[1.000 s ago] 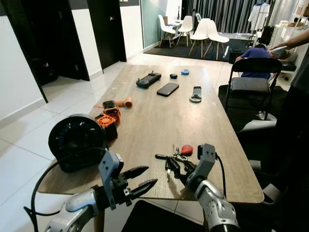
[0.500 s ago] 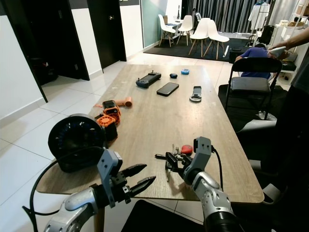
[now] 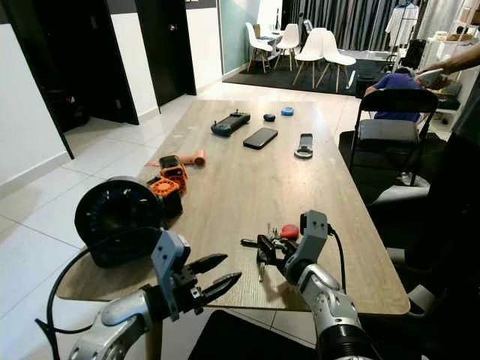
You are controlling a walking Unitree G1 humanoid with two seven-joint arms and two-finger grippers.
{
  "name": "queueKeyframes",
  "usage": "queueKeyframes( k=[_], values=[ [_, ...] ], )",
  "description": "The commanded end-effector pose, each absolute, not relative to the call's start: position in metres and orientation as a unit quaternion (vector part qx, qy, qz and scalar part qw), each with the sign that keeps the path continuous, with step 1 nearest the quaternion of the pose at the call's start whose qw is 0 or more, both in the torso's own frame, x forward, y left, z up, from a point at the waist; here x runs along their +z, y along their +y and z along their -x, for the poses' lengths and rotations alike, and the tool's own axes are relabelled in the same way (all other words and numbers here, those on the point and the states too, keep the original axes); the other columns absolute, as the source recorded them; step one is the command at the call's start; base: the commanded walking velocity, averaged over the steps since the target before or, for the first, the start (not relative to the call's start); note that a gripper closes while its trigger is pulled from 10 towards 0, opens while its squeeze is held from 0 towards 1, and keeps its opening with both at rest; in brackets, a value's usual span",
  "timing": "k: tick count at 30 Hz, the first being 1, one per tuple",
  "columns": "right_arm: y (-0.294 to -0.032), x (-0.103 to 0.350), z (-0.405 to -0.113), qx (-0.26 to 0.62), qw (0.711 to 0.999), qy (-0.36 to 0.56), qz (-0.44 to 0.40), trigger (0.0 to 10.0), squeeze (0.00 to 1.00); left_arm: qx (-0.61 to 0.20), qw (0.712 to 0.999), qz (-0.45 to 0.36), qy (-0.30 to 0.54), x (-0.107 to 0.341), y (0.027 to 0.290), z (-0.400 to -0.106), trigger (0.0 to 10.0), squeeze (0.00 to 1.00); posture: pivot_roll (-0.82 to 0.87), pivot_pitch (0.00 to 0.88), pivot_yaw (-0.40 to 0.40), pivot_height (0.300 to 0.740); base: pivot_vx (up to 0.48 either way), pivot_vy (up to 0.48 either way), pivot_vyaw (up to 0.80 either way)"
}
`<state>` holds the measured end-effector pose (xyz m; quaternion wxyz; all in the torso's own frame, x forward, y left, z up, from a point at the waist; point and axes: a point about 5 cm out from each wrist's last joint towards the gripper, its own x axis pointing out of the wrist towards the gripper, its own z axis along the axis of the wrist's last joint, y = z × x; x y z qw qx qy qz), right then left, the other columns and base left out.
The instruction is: Hang keys on a hook
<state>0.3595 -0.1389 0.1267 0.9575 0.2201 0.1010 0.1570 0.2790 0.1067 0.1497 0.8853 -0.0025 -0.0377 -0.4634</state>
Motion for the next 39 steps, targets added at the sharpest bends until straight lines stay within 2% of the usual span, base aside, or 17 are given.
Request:
queueKeyframes(
  k=[1, 10, 11, 12, 13, 14, 15, 16, 17, 18, 19, 27, 39],
  values=[
    [-0.141, 0.123, -0.358, 0.145, 0.955, 0.11, -0.232, 10.0, 0.0, -0.46, 0.887, 0.001, -0.029, 0.148, 0.11, -0.279, 10.0, 0.0, 0.03, 0.123, 0.007, 0.74, 0.0, 0.0, 0.0],
    [-0.146, 0.122, -0.36, 0.14, 0.956, 0.116, -0.229, 10.0, 0.0, -0.459, 0.888, 0.002, -0.025, 0.146, 0.11, -0.28, 10.0, 0.0, 0.03, 0.123, 0.008, 0.74, 0.0, 0.0, 0.0],
    [-0.143, 0.121, -0.36, 0.146, 0.953, 0.124, -0.233, 9.4, 0.0, -0.458, 0.889, 0.002, -0.024, 0.145, 0.11, -0.28, 10.0, 0.0, 0.03, 0.123, 0.008, 0.74, 0.0, 0.0, 0.0],
    [-0.143, 0.121, -0.36, 0.146, 0.953, 0.124, -0.233, 9.4, 0.0, -0.458, 0.889, 0.002, -0.024, 0.145, 0.11, -0.28, 10.0, 0.0, 0.03, 0.123, 0.008, 0.74, 0.0, 0.0, 0.0],
    [-0.14, 0.12, -0.36, 0.154, 0.95, 0.13, -0.239, 4.0, 0.0, -0.457, 0.889, 0.002, -0.023, 0.145, 0.11, -0.28, 10.0, 0.0, 0.03, 0.123, 0.008, 0.74, 0.0, 0.0, 0.0],
    [-0.136, 0.119, -0.359, 0.161, 0.947, 0.137, -0.241, 3.9, 0.0, -0.456, 0.89, 0.001, -0.022, 0.145, 0.11, -0.28, 10.0, 0.0, 0.03, 0.125, 0.005, 0.74, 0.0, 0.0, 0.0],
    [-0.136, 0.119, -0.359, 0.161, 0.947, 0.137, -0.241, 3.9, 0.0, -0.456, 0.89, 0.001, -0.022, 0.145, 0.11, -0.28, 10.0, 0.0, 0.03, 0.125, 0.005, 0.74, 0.0, 0.0, 0.0],
    [-0.132, 0.118, -0.359, 0.165, 0.946, 0.142, -0.242, 4.9, 0.0, -0.456, 0.89, 0.001, -0.021, 0.144, 0.11, -0.28, 10.0, 0.0, 0.03, 0.125, 0.005, 0.74, 0.0, 0.0, 0.0],
    [-0.13, 0.117, -0.359, 0.167, 0.945, 0.146, -0.24, 9.0, 0.0, -0.456, 0.89, 0.0, -0.02, 0.144, 0.111, -0.28, 10.0, 0.0, 0.03, 0.125, 0.005, 0.74, 0.0, 0.0, 0.0],
    [-0.129, 0.116, -0.359, 0.167, 0.945, 0.148, -0.239, 9.0, 0.0, -0.456, 0.89, 0.0, -0.02, 0.144, 0.111, -0.28, 10.0, 0.0, 0.03, 0.125, 0.005, 0.74, 0.0, 0.0, 0.0],
    [-0.126, 0.115, -0.358, 0.169, 0.944, 0.152, -0.24, 10.0, 0.0, -0.456, 0.89, -0.001, -0.019, 0.144, 0.112, -0.28, 10.0, 0.0, 0.03, 0.124, 0.006, 0.74, 0.0, 0.0, 0.0],
    [-0.115, 0.107, -0.355, 0.178, 0.937, 0.176, -0.246, 10.0, 0.0, -0.456, 0.89, -0.002, -0.017, 0.144, 0.112, -0.28, 10.0, 0.0, 0.03, 0.126, 0.007, 0.74, 0.0, 0.0, 0.0],
    [-0.121, 0.11, -0.356, 0.151, 0.937, 0.155, -0.274, 10.0, 0.0, -0.461, 0.887, 0.002, -0.016, 0.144, 0.111, -0.279, 10.0, 0.0, 0.04, 0.133, 0.007, 0.74, 0.0, 0.0, 0.0]
  ],
)
